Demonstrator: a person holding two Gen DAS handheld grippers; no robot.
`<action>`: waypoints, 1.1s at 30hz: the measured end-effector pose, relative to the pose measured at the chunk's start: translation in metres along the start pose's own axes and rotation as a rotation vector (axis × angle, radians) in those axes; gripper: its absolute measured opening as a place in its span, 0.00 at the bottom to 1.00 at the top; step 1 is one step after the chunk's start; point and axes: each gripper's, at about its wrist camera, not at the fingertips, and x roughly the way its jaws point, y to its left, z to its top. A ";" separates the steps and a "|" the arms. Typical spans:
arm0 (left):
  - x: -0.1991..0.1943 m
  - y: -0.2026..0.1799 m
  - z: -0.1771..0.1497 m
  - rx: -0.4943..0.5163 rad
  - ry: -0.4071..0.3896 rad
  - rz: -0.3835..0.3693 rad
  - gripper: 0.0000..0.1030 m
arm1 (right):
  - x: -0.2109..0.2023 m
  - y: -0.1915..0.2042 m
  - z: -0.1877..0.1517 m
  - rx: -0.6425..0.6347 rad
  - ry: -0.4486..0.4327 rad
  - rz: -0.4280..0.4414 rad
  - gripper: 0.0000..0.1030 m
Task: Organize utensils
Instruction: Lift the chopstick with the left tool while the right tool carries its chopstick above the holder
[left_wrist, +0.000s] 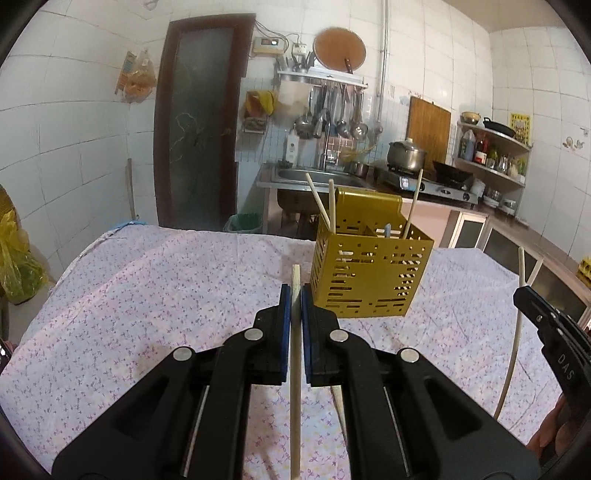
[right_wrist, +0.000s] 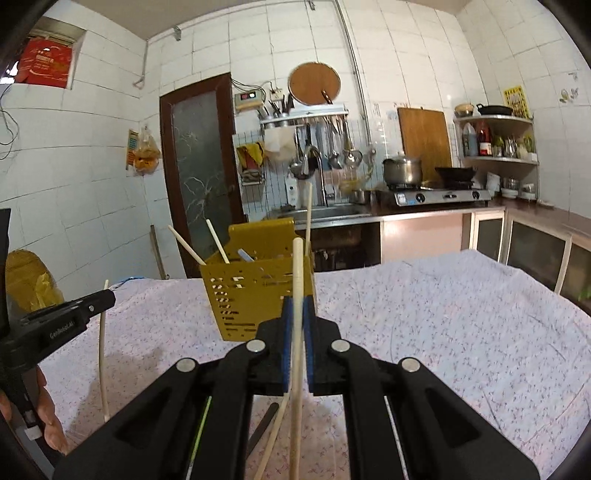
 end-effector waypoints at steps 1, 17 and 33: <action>-0.001 0.000 0.001 -0.002 -0.008 -0.002 0.04 | -0.001 0.000 0.001 -0.002 -0.009 0.004 0.06; -0.041 -0.015 0.039 0.033 -0.173 -0.016 0.04 | -0.019 0.007 0.047 -0.041 -0.141 0.015 0.06; 0.006 -0.061 0.197 0.026 -0.399 -0.079 0.04 | 0.072 0.013 0.174 -0.004 -0.388 0.055 0.06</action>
